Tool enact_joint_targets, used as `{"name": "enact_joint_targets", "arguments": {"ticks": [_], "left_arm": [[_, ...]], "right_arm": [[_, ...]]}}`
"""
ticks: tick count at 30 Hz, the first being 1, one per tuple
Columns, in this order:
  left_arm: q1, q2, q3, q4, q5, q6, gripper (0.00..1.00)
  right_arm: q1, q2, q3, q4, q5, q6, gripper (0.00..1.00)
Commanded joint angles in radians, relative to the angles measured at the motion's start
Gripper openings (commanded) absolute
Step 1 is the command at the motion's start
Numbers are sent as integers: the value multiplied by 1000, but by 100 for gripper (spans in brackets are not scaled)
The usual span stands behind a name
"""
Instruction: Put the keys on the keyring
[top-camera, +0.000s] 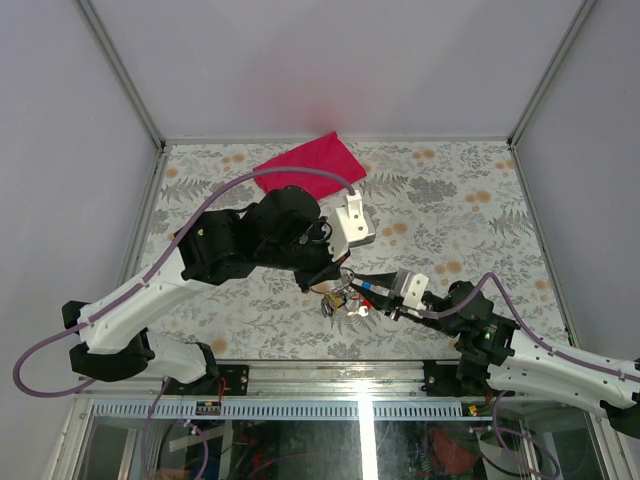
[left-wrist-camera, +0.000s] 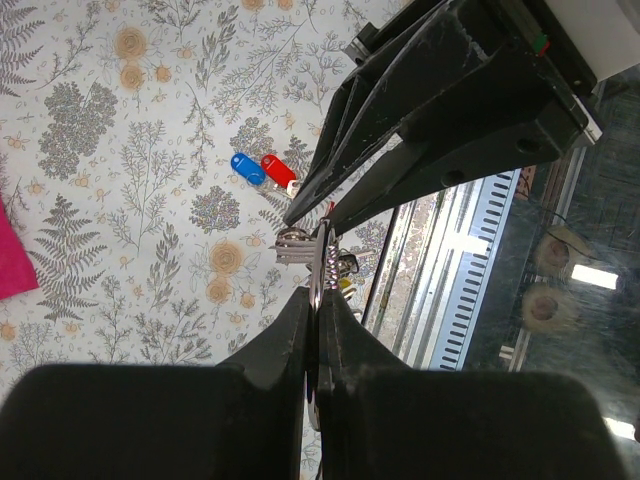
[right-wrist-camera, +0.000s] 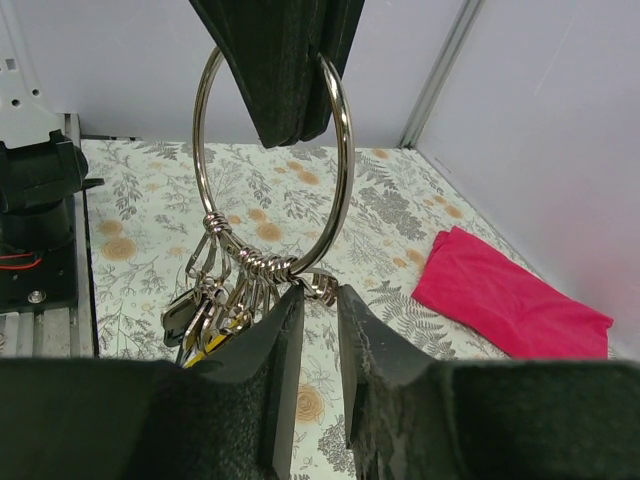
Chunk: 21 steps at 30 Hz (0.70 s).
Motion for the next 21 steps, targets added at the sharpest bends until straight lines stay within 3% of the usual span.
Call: {"name": "enact_joint_targets", "arguments": {"ticks": [1,21], "left_arm": [[-5,4,42,20,21,5,0],[-8,12,48,20,21,5,0]], "right_arm": [[4,6,-2,101,28,-7,27],[4,-33,-44,157,97,-15,31]]}}
